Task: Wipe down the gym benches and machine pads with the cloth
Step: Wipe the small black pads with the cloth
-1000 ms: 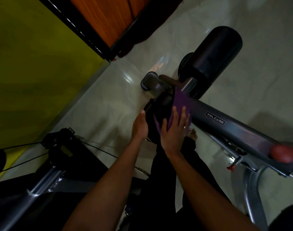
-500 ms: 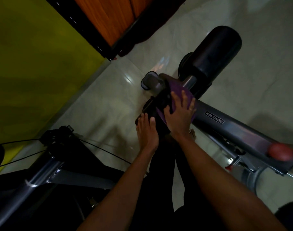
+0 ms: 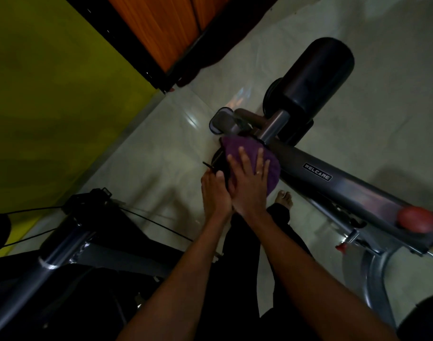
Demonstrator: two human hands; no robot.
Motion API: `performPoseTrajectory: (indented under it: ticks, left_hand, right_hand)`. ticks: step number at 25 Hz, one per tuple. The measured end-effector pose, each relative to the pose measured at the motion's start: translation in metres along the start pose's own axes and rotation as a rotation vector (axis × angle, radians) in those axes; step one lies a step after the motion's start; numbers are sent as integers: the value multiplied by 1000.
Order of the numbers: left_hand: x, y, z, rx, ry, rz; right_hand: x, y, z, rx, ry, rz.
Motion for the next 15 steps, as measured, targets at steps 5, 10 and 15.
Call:
performPoseTrajectory:
  ticks: [5,10,15]
  left_hand:
    - [5,-1,2,57,1,-36]
    - [3,-12,-43,-156,-84,19]
    - [-1,8,-2,1,29,6]
  right_hand:
    - [-15,57,-6,444,121,-283]
    - [24,-1,77,259,19,-188]
    - [11,-13,26,-94,-38,-32]
Point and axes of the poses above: each hand's wrist, its own z-axis away from the middle knuckle, its own x-axis out of the palm, y = z × x, the point moved 9 cm from there along -z, towards the middle knuckle, and after that the axes turned 4 degrees about -z, right-handed, at the moved point
